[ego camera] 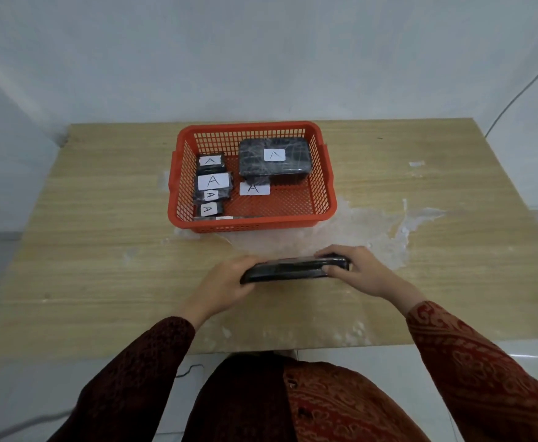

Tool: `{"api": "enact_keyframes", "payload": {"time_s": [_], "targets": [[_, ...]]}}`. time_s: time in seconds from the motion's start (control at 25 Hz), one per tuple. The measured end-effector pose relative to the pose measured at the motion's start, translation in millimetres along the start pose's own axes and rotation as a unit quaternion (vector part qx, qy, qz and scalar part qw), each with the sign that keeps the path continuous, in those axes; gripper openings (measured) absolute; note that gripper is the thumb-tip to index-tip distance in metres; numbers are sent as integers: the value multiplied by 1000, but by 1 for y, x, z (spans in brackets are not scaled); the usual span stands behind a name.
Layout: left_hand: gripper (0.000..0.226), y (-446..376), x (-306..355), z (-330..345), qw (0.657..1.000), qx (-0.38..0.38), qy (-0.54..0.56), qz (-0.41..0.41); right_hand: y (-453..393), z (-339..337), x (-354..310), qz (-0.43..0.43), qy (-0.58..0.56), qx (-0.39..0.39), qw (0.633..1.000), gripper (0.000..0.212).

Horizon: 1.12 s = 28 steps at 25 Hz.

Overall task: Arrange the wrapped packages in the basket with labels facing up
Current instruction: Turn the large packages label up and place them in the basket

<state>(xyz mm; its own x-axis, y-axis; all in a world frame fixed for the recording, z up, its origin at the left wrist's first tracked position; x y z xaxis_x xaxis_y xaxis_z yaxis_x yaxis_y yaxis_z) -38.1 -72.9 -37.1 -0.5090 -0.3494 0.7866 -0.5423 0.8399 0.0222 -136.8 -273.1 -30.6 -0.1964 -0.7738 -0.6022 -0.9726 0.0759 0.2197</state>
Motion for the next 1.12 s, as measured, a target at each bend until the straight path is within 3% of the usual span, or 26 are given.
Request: {"api": "enact_keyframes", "payload": {"time_s": [0.08,0.12,0.2,0.28,0.44,0.56,0.68,0.8,0.92,1.12], "targets": [[28,-13,12,-25,998,42,56,0,-4,-27,-2,16,-60,61,996,15],[25,-20,17,-39,994,66,83,-1,-6,-39,-3,19,-94,86,992,20],[28,-32,22,-64,985,108,131,-9,-12,-58,-6,7,-156,120,980,32],[33,-44,21,-80,977,145,155,-29,-20,-72,-9,3,-189,148,971,28],[41,-64,10,-88,950,216,212,-69,-42,-88,-4,51,-146,224,962,27],[38,-75,-5,-89,913,293,262,-107,-58,-92,3,122,-77,299,943,46],[41,-88,-21,-94,902,349,199,-157,-79,-81,-4,122,-111,293,942,57],[44,-103,-42,-87,916,304,151,-216,-91,-62,-14,117,-110,262,952,65],[55,-113,-57,-75,933,230,115,-250,-94,-44,-17,126,-27,241,962,65],[43,-114,-66,-70,935,238,97,-246,-100,-41,-22,126,82,222,963,66]]}}
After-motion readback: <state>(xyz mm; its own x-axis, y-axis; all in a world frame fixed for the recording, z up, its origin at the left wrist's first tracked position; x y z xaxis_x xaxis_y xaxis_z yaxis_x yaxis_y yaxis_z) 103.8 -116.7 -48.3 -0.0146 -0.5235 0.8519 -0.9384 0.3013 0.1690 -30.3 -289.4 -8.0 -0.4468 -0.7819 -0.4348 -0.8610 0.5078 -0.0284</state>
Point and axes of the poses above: each hand's wrist, its own y-axis away from the middle knuckle, its own z-axis out of the palm, x = y × z, the point moved 8 cm from there along -y, towards the middle knuckle, and after that the axes turned 8 degrees about y, right-handed, at the moved point
